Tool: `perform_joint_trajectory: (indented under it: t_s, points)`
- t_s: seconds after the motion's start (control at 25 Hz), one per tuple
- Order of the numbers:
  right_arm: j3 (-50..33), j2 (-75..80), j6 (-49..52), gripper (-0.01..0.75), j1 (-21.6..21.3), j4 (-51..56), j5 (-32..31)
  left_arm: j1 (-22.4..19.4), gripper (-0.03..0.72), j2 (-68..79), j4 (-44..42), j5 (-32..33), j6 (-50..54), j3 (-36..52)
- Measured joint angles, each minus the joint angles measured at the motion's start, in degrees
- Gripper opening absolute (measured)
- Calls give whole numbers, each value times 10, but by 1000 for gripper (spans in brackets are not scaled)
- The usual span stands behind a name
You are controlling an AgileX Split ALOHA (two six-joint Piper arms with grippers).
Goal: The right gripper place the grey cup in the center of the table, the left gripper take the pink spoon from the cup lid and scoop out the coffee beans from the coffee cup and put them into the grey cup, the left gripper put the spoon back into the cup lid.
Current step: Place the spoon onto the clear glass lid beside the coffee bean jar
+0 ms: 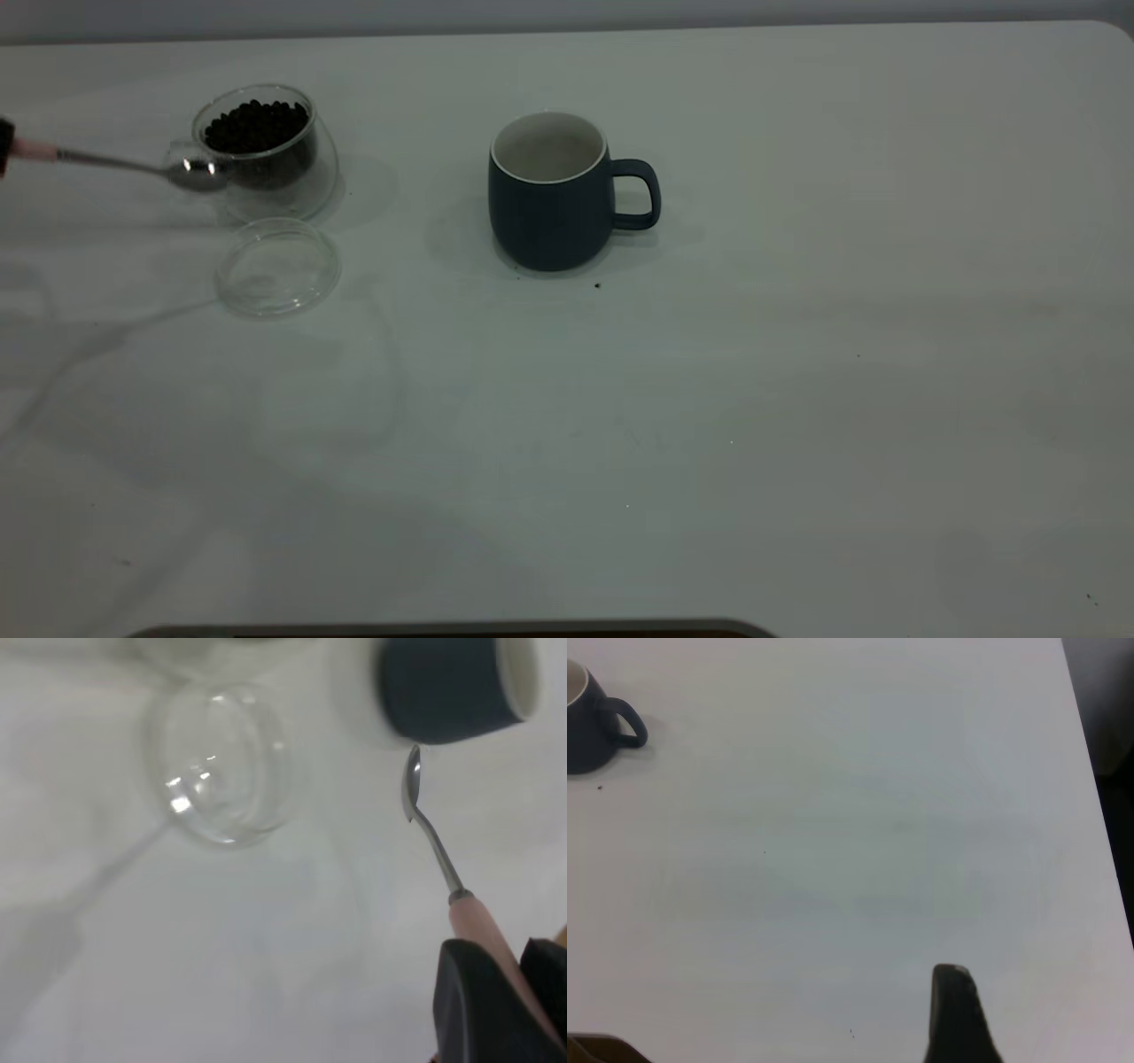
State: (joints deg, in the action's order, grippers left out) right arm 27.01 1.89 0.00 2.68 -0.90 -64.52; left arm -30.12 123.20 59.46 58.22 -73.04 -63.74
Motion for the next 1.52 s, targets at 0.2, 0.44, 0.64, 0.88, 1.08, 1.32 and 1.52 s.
perform_joint_trajectory:
  t_s: [0.2,0.44,0.64,0.88,1.08,1.32,1.52]
  points:
    - [0,0,0,506,0,0,0,0,122,75,28,-21,-25,0]
    - [0,0,0,506,0,0,0,0,122,139,124,-24,-97,0]
    - [0,0,0,506,0,0,0,0,122,172,161,-34,-110,-1]
    - [0,0,0,506,0,0,0,0,122,202,164,-47,-117,-5]
    - [0,0,0,506,0,0,0,0,122,206,171,-46,-121,-17]
    - [0,0,0,506,0,0,0,0,122,208,180,-45,-103,-18]
    - [0,0,0,506,0,0,0,0,157,208,180,-45,-86,-18]
